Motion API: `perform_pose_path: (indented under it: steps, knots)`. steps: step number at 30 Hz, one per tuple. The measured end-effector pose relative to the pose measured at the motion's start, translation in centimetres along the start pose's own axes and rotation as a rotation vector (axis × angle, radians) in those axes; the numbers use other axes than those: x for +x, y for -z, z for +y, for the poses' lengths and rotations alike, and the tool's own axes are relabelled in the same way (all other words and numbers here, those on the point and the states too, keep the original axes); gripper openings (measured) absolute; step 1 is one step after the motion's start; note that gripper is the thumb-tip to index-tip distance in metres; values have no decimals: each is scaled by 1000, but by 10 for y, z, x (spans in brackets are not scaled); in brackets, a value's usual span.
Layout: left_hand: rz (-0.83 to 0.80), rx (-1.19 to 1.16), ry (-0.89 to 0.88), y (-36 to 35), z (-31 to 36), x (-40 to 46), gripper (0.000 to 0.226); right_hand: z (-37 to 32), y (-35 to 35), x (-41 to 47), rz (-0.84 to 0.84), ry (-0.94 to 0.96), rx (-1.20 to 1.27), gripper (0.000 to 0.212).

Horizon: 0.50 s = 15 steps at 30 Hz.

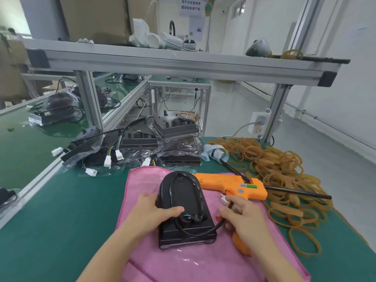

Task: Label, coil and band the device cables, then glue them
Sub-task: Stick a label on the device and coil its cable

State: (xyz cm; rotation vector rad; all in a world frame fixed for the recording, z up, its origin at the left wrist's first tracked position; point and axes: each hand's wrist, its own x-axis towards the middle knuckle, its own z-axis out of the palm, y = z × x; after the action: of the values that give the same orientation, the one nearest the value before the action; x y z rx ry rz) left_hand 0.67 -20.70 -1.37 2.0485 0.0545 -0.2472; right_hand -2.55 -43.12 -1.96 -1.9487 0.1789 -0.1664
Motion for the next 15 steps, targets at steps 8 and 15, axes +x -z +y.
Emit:
perform_pose_path:
  steps: [8, 15]
  knots:
    - [194, 117, -304, -29, -11, -1, 49, 16, 14, -17, -62, 176, 269, 25]
    - [333, 481, -587, -26, 9, -9, 42, 3, 21, -11, -211, 118, 184, 12]
